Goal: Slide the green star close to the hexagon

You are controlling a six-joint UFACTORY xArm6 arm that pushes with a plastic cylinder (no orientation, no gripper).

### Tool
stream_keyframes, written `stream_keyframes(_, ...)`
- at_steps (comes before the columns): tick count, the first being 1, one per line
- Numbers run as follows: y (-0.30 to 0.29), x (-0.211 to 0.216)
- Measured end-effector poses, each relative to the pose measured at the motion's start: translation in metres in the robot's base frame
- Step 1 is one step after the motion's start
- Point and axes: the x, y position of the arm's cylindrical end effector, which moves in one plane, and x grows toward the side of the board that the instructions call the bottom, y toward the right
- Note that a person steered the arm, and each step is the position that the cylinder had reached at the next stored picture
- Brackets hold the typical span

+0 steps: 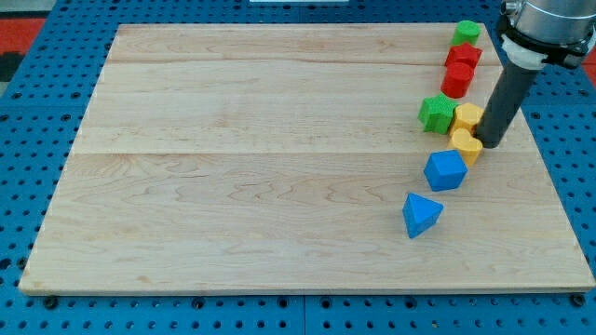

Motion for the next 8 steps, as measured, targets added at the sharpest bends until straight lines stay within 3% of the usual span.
stream_keyframes(2,-0.007,-0.051)
stream_keyframes(4,-0.087,-0.060)
stream_keyframes(6,-0.080,-0.056)
stream_keyframes(8,-0.174,-0.064)
